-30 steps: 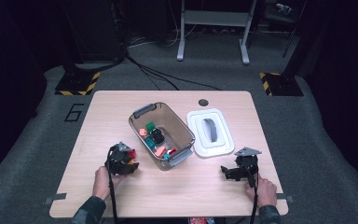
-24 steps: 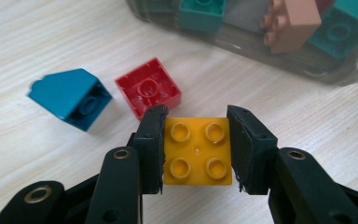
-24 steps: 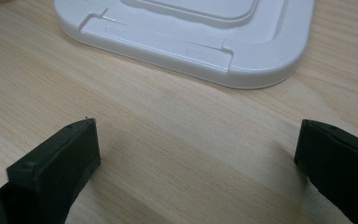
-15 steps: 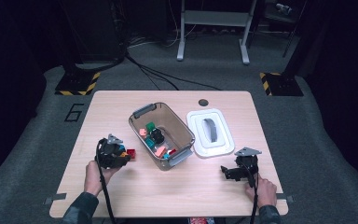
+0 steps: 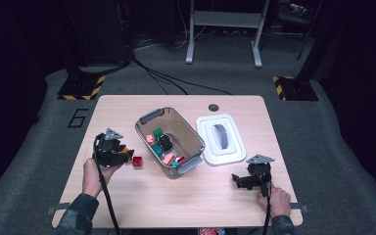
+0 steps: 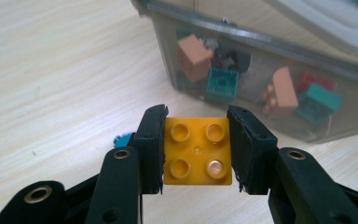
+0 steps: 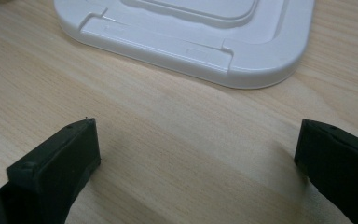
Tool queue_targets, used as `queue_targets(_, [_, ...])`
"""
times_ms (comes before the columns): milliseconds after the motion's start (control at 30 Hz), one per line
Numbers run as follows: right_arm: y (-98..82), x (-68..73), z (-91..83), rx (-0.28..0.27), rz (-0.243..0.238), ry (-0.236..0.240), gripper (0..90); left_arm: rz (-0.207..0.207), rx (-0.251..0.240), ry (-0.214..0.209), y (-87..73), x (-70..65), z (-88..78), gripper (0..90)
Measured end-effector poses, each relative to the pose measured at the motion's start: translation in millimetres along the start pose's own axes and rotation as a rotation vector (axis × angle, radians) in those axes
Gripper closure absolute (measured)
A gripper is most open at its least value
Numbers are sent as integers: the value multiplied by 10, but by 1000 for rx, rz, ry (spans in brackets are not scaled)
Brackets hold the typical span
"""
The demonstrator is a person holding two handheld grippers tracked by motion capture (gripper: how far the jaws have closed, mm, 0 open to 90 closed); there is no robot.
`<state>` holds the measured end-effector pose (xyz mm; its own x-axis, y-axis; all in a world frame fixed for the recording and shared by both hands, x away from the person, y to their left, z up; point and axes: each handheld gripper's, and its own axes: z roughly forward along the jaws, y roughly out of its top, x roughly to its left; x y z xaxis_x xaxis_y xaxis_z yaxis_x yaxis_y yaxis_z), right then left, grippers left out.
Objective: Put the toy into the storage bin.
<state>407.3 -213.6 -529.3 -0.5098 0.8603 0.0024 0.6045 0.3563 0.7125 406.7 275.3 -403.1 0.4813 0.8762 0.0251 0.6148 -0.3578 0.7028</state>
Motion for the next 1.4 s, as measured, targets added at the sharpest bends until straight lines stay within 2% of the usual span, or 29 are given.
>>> queue_targets(300, [0, 0, 0, 0, 0, 0, 0, 34, -42, 7, 271, -78, -139, 588])
queue_targets(367, [0, 0, 0, 0, 0, 0, 0, 53, -33, 1, 319, -93, -157, 588])
queue_targets(733, [0, 0, 0, 0, 0, 0, 0, 92, -47, -14, 514, -238, -152, 588])
queue_targets(967, [0, 0, 0, 0, 0, 0, 0, 111, -47, -45, 586, -365, -102, 588])
queue_targets(1400, [0, 0, 0, 0, 0, 0, 0, 143, -29, -131, 646, -671, 48, 588])
